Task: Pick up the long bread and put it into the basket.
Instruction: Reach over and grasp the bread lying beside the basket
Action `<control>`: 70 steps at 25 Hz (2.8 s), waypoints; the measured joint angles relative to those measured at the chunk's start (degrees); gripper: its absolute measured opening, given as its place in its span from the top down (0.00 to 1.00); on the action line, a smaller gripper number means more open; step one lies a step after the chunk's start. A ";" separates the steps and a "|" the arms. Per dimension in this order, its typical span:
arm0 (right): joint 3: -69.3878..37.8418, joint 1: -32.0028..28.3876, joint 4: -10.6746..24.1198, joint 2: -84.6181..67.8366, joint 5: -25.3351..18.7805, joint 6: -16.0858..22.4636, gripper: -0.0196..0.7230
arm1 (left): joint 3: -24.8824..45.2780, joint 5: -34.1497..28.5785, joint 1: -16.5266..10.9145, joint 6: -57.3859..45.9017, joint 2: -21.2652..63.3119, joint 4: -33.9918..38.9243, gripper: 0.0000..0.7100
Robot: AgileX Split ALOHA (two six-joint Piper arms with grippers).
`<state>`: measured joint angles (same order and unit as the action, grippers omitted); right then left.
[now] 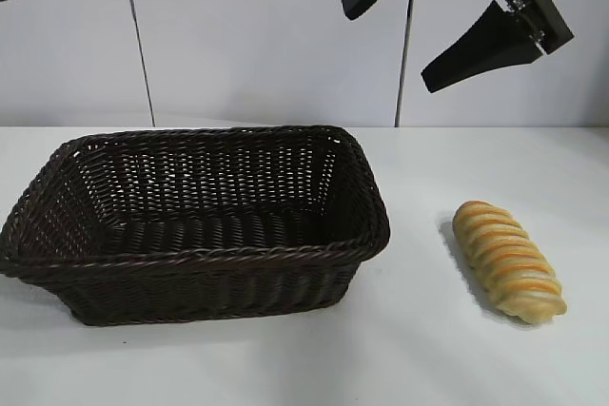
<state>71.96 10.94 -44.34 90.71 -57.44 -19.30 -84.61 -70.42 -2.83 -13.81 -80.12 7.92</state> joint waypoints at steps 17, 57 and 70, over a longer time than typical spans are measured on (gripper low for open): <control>0.00 0.00 0.16 0.00 0.39 0.00 0.15 | 0.28 -2.03 -8.24 5.58 32.91 -4.91 0.13; 0.00 0.00 2.35 0.00 -0.05 -0.06 0.15 | 53.76 -3.28 -8.24 14.34 81.11 -10.39 0.13; 0.00 0.00 2.39 0.00 0.01 -0.06 0.15 | 53.76 -3.28 -8.24 14.29 81.11 -10.39 0.13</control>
<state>71.96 10.94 -41.95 90.71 -57.43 -19.36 -30.85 -73.70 -11.07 0.48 0.99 -2.46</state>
